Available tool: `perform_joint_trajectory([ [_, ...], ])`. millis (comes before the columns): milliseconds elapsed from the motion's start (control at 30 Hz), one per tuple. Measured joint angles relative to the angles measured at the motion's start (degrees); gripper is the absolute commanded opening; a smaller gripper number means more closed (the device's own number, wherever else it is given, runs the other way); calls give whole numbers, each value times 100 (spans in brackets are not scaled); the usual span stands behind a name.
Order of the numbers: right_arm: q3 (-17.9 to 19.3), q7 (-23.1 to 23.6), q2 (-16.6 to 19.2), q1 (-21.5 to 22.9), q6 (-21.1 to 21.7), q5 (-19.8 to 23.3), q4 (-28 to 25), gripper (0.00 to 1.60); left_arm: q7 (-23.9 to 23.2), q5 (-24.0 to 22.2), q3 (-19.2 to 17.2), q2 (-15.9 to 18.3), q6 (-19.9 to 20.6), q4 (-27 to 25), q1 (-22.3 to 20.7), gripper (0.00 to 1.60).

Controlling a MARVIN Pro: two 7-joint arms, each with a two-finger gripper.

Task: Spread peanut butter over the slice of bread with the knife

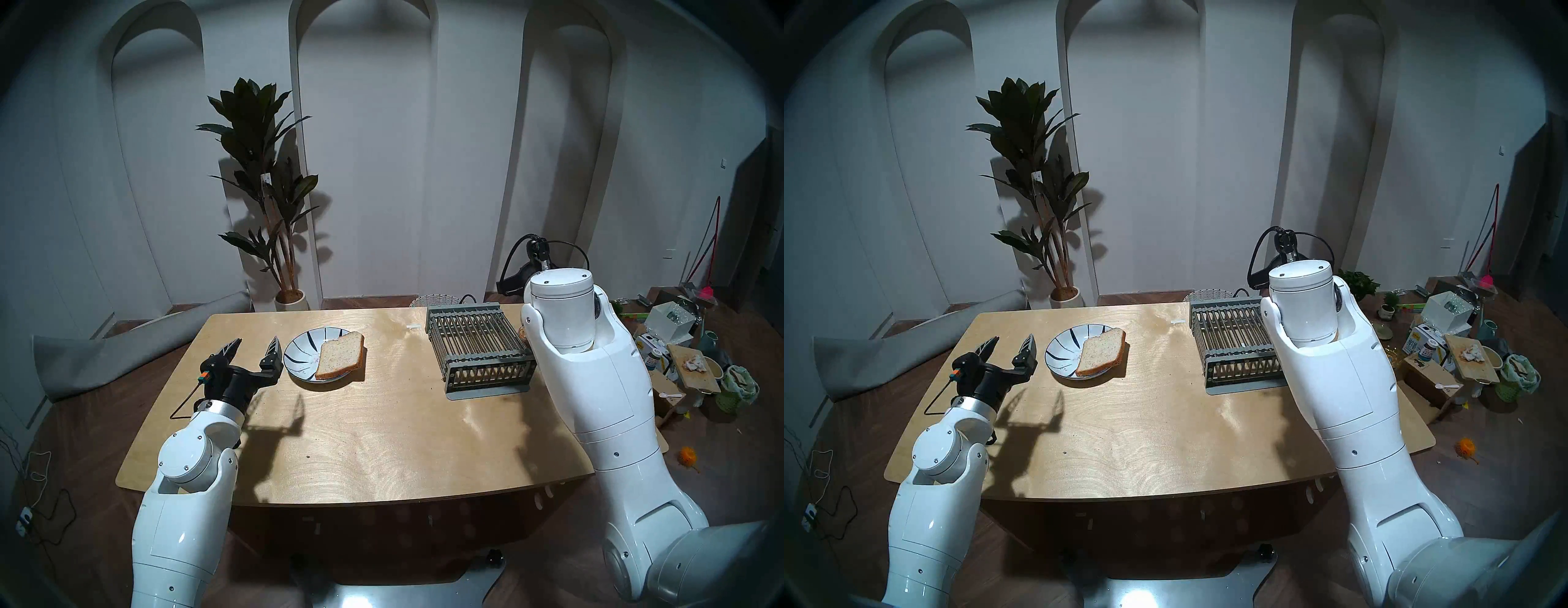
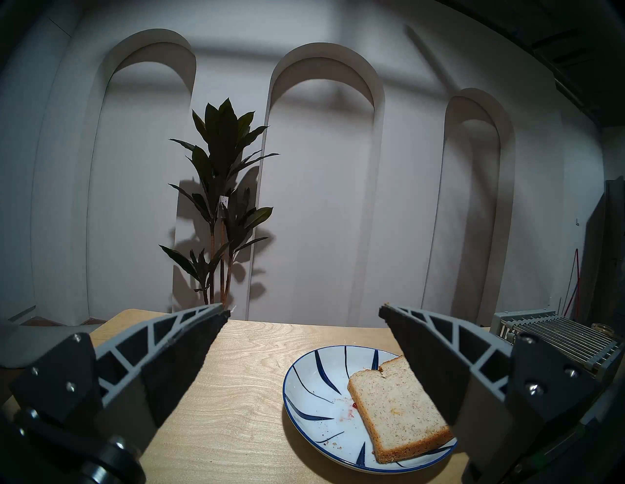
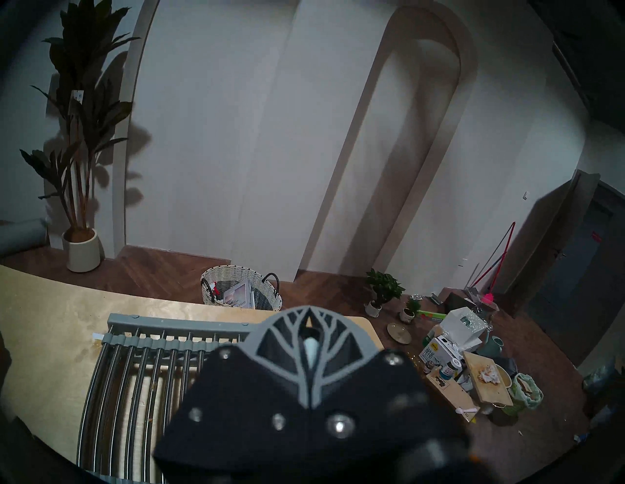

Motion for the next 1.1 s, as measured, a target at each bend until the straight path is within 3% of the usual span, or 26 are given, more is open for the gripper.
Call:
perform_joint_trajectory([
  [467,-178,50,130,26,-561,-192,495,0,2,0,0,0,0,-3,0,160],
  [1100,-155,-46,52,-153,-679,-184,611,0,1,0,0,0,0,-4,1,160],
])
